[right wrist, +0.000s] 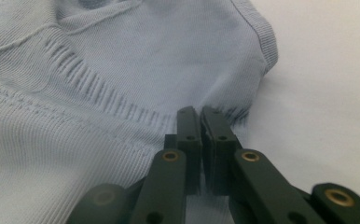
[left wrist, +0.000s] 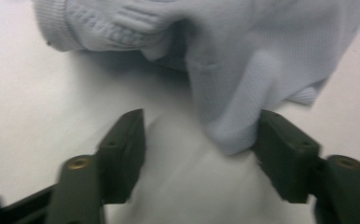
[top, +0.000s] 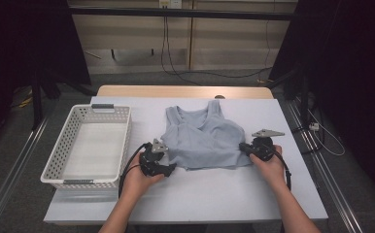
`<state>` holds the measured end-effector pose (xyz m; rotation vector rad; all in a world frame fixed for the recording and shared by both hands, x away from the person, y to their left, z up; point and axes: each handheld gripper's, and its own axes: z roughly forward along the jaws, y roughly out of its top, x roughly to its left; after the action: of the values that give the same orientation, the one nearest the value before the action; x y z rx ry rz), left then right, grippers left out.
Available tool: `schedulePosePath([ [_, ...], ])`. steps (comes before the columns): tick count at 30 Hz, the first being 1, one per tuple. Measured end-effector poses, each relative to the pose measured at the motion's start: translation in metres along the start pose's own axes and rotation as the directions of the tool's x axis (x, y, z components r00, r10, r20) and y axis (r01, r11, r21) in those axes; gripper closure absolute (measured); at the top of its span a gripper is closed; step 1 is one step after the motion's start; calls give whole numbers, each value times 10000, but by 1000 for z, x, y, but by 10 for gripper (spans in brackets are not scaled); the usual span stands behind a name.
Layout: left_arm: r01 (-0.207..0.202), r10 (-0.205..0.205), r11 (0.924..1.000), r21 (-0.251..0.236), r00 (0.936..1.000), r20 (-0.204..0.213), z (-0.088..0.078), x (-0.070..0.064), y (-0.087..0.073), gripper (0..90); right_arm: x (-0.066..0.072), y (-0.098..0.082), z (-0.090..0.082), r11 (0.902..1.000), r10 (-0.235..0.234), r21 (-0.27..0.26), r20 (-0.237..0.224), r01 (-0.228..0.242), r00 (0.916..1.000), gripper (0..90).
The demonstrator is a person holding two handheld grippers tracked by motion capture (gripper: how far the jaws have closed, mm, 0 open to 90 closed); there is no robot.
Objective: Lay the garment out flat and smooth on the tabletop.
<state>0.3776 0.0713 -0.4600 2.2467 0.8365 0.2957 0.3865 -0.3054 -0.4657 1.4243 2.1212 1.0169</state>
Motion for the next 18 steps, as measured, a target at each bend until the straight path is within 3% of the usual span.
schedulePosePath([
  [8,-153,154,9999,-46,9993,353,0,-3,1,614,0,0,0,10000,14,-8,7,-14,10000,870],
  [12,322,-325,9995,59,9979,568,-2,-3,2,729,0,0,0,10000,-4,-1,19,4,10000,870],
  [15,894,-926,9954,358,9906,1006,-4,-1,3,803,1,1,-1,10000,-93,-3,47,93,9999,882],
  [18,985,-1054,9930,658,9880,1127,-6,-2,5,819,0,2,-2,10000,-27,-87,10,27,10000,887],
])
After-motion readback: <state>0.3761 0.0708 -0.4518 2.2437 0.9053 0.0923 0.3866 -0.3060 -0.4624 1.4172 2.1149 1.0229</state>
